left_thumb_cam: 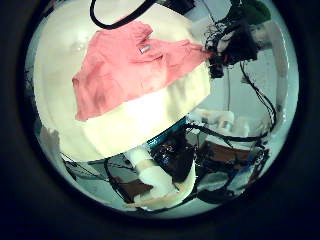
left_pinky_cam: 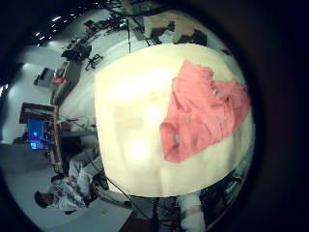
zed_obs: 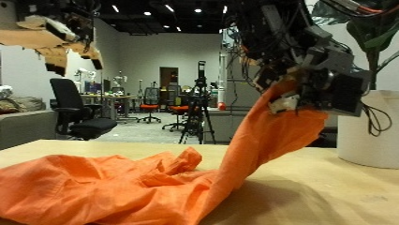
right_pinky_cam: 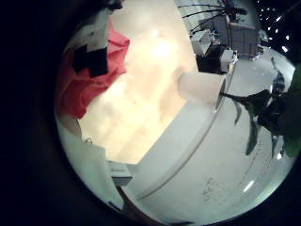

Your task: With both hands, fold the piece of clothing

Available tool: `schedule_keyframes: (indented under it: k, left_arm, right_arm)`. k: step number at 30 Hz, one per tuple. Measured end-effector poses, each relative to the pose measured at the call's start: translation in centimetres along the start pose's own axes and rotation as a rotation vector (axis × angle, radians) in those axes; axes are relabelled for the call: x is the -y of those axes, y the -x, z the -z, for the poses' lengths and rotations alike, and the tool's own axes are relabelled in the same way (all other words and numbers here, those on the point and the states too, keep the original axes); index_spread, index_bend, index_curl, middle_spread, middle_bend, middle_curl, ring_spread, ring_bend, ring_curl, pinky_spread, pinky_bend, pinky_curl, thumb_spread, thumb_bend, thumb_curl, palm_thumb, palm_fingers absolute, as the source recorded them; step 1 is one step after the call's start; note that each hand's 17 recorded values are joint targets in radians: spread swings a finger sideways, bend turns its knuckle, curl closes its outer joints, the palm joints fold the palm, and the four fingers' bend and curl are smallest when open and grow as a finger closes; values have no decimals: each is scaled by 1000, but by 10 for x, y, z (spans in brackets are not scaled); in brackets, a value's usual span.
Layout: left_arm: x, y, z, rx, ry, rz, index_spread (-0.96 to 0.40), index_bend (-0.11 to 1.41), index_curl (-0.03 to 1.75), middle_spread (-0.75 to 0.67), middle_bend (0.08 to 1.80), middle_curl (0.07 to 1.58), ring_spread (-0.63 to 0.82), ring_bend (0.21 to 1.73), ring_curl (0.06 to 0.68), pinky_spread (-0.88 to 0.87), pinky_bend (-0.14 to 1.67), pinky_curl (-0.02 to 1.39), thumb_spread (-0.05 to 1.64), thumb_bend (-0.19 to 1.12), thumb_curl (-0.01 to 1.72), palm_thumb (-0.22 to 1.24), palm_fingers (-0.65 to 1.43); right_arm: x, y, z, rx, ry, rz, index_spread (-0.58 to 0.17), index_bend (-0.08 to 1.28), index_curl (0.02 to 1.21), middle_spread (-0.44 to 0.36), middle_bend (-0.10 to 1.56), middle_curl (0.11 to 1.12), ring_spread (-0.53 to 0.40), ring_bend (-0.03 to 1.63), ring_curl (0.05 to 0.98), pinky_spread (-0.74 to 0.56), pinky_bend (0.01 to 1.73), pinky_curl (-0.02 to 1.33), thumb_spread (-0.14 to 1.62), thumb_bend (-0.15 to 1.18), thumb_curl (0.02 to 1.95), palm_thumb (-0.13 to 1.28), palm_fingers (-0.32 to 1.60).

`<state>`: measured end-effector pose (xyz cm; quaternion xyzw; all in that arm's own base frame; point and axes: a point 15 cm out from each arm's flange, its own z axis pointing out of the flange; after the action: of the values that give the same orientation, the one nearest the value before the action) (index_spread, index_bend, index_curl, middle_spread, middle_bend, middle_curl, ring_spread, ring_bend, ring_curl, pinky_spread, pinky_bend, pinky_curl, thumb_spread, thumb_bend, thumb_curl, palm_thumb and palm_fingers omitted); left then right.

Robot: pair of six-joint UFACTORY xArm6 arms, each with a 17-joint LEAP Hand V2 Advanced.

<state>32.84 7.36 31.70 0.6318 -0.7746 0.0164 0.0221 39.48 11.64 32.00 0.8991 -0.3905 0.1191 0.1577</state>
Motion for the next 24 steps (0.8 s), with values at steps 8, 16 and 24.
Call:
schedule_keyframes:
  k: [8, 16, 24]
  left_arm:
    - [-19, 19, -32, -23, 30, 32, 7, 181, 348, 252, 185, 284, 542, 345, 232, 540, 190, 286, 895, -29, 311, 12, -2]
    - [-24, 7, -87, -78, 30, 35, 16, 177, 345, 164, 197, 301, 510, 364, 238, 527, 184, 283, 1048, -18, 288, 26, 26]
    - [-18, -10, -123, -114, 49, 35, 48, 174, 341, 159, 253, 334, 480, 383, 242, 509, 165, 262, 1098, -19, 274, 30, 74]
  right_arm:
    - [27, 2, 52, -141, -93, 27, -280, 1021, 861, -170, 1218, 925, -229, 1325, 767, -248, 1298, 745, 981, 7, 934, 1155, 1081]
    - [54, 15, 77, -151, -150, 55, -280, 1024, 865, -170, 1216, 935, -229, 1318, 774, -250, 1287, 758, 979, -6, 970, 1146, 1084]
    - [79, 45, 99, -154, -214, 112, -279, 1025, 866, -171, 1210, 943, -228, 1317, 777, -251, 1274, 765, 985, -8, 996, 1132, 1086]
